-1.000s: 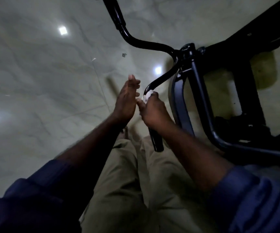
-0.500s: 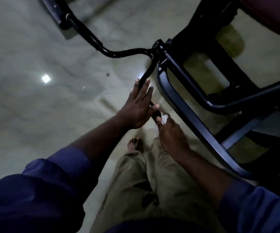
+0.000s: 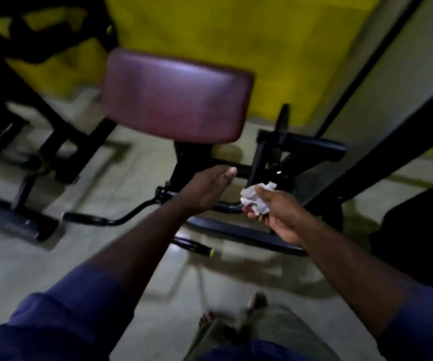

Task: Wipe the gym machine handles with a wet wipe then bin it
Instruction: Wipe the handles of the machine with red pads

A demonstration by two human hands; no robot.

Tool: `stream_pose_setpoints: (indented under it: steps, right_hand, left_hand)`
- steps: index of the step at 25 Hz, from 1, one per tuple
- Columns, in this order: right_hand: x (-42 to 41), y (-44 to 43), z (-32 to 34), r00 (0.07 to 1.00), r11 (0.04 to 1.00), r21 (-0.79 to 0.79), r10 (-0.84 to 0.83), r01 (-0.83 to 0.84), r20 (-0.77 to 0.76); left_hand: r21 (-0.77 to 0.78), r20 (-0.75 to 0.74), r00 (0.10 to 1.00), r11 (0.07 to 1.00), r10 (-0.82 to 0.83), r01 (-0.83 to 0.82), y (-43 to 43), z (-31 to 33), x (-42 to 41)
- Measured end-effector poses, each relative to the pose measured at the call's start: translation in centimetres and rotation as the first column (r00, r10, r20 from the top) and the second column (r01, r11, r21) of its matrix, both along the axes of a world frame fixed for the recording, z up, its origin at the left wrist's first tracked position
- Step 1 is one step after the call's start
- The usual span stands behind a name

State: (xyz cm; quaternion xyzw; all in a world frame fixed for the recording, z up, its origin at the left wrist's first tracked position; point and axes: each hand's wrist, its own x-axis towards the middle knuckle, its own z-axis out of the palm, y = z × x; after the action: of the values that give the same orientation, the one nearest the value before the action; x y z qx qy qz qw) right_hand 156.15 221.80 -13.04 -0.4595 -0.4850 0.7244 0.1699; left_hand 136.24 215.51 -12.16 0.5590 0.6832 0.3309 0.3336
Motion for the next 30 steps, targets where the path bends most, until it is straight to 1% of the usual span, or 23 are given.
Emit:
stream_pose_setpoints:
  steps: [2,4,5,7,9,11,13,15,17,19,20,22,24,26,30]
  right_hand:
    - [4.8,0.7,5.8,0.988,0.981,0.138,-0.143,0.135,0.049]
    - [10.4,0.8,10.3,0.957,0.924,0.271,-0.288,0.270,0.029]
    - [13.4,0.4,12.2,0.948,0.899,0.320,-0.319,0.299,0.011]
    - [18.5,-0.9,15.1,0.933,0.863,0.364,-0.356,0.350,-0.054]
    - [24.3,-3.0,17.6,0.879,0.775,0.437,-0.467,0.457,-0.092]
    - [30.3,-5.9,19.5,0.806,0.670,0.502,-0.584,0.547,-0.099]
    - [36.5,-9.6,20.7,0.738,0.600,0.514,-0.668,0.613,-0.101]
    - [41.7,-13.2,21.4,0.695,0.576,0.505,-0.716,0.643,-0.068]
    - [47.6,-17.6,21.9,0.631,0.525,0.496,-0.774,0.692,-0.061]
    - [53.5,-21.7,22.2,0.569,0.467,0.494,-0.819,0.733,-0.070]
    - [56.3,-23.7,22.3,0.538,0.441,0.485,-0.840,0.755,-0.072]
    - [61.3,-27.7,22.1,0.482,0.399,0.465,-0.873,0.790,-0.070]
    - [64.4,-30.4,22.1,0.436,0.359,0.441,-0.896,0.823,-0.085]
    - [68.1,-33.2,21.9,0.334,0.257,0.403,-0.933,0.878,-0.135]
    - [74.7,-37.1,21.1,0.058,-0.026,0.321,-0.967,0.947,-0.250]
  left_hand:
    - [0.077,0.027,0.995,0.993,-0.092,0.090,3.3,5.3,3.1]
    - [0.133,0.048,0.979,0.973,-0.196,0.188,6.3,9.8,7.0]
    - [0.157,0.050,0.966,0.957,-0.253,0.242,7.4,11.7,9.4]
    - [0.178,0.095,0.933,0.928,-0.348,0.327,8.9,14.6,14.2]
    - [0.173,0.130,0.877,0.881,-0.463,0.440,9.7,17.2,20.9]
    - [0.171,0.143,0.795,0.806,-0.589,0.567,9.1,19.6,28.4]
    - [0.165,0.172,0.704,0.724,-0.689,0.669,7.4,21.2,36.1]
    - [0.138,0.189,0.609,0.634,-0.771,0.761,5.2,22.0,42.8]
    - [0.114,0.201,0.471,0.499,-0.859,0.859,2.2,22.2,50.2]
    - [0.122,0.228,0.340,0.374,-0.912,0.919,-1.4,22.4,57.5]
    - [0.136,0.243,0.310,0.349,-0.919,0.927,-3.1,22.6,60.8]
    - [0.163,0.286,0.282,0.337,-0.916,0.927,-6.2,22.6,66.9]
    - [0.169,0.320,0.272,0.337,-0.907,0.926,-8.1,22.4,71.1]
    - [0.157,0.364,0.258,0.332,-0.895,0.930,-9.9,22.0,75.8]
    - [0.155,0.466,0.172,0.272,-0.868,0.950,-12.4,21.5,83.7]
